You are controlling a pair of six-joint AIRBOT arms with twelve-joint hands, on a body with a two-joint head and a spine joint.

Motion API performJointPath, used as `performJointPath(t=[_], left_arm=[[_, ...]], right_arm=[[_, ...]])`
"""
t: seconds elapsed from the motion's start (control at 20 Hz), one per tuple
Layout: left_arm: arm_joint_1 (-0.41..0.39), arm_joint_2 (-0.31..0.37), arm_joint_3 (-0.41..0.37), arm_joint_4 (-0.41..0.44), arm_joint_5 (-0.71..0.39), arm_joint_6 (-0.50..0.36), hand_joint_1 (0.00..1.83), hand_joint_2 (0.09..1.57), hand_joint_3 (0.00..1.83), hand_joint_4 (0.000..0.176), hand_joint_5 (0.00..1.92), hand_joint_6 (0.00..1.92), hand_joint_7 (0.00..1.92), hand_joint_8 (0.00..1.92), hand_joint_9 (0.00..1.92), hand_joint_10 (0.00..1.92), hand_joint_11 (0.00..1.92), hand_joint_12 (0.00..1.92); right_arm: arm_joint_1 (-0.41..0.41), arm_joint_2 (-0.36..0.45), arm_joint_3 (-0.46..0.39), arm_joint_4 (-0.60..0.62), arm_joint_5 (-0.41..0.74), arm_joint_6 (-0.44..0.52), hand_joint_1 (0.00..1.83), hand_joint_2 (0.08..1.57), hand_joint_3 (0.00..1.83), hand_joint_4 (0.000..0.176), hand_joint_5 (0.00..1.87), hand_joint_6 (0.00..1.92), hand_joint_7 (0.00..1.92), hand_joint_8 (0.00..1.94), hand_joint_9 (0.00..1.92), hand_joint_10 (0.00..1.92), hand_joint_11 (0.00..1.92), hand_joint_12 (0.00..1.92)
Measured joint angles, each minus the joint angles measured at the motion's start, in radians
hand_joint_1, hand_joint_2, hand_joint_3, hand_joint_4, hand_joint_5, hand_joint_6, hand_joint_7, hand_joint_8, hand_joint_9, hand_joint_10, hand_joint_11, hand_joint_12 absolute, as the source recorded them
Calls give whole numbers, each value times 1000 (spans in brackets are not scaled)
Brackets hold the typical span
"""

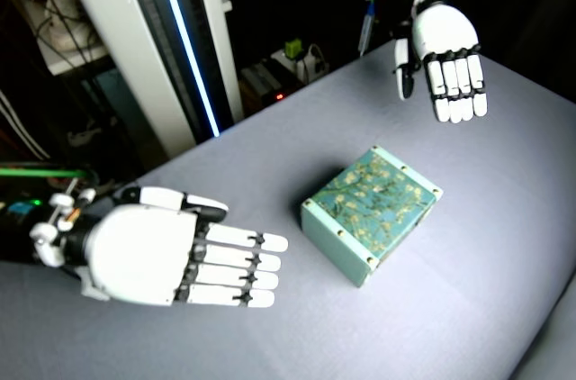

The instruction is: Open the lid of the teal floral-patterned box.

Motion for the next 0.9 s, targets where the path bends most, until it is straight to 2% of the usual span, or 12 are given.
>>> performJointPath(t=[0.05, 0.1, 0.2, 0.4, 0.55, 0.6, 0.7, 0.9], left_arm=[[0, 0, 0, 0, 0, 0, 2, 1469, 5, 0, 124, 4, 102, 6, 109, 9, 0, 254], [-2, 0, 0, 0, 6, 0, 0, 1478, 4, 0, 134, 3, 132, 8, 146, 12, 0, 305], [-14, -3, 0, 11, 28, 0, 0, 1499, 2, 0, 177, 7, 213, 12, 261, 19, 0, 447], [-59, -46, 16, 74, 108, 0, 0, 1522, 5, 0, 75, 0, 131, 0, 170, 1, 0, 387], [-89, -68, 36, 103, 172, 0, 0, 1470, 0, 0, 1, 0, 156, 6, 231, 11, 0, 293], [-104, -77, 45, 111, 195, 0, 0, 1456, 0, 0, 0, 0, 168, 9, 238, 10, 0, 287], [-135, -102, 63, 143, 239, 1, 0, 1415, 0, 0, 44, 0, 183, 2, 246, 1, 0, 376], [-188, -143, 85, 211, 329, 0, 0, 1366, 0, 0, 111, 19, 149, 3, 174, 7, 29, 409]], right_arm=[[4, 0, 0, -4, -2, 1, 192, 1497, 12, 0, 90, 1, 60, 3, 41, 2, 1, 186], [11, 0, 0, -17, -8, 1, 133, 1508, 11, 0, 56, 5, 24, 6, 7, 0, 0, 67], [24, -7, 4, -39, -15, 4, 124, 1515, 4, 0, 87, 6, 80, 11, 37, 5, 38, 69], [50, -24, 14, -101, -52, 24, 2, 1493, 0, 0, 65, 0, 60, 0, 22, 0, 18, 89], [74, -29, 21, -126, -80, 26, 3, 1497, 0, 0, 88, 8, 84, 10, 47, 10, 45, 109], [85, -35, 27, -139, -94, 26, 0, 1506, 0, 0, 85, 2, 79, 3, 48, 3, 8, 192], [100, -52, 43, -165, -115, 41, 0, 1475, 0, 0, 61, 0, 30, 0, 23, 1, 0, 152], [113, -90, 75, -234, -148, 103, 0, 1453, 0, 0, 63, 10, 41, 3, 32, 3, 1, 149]])
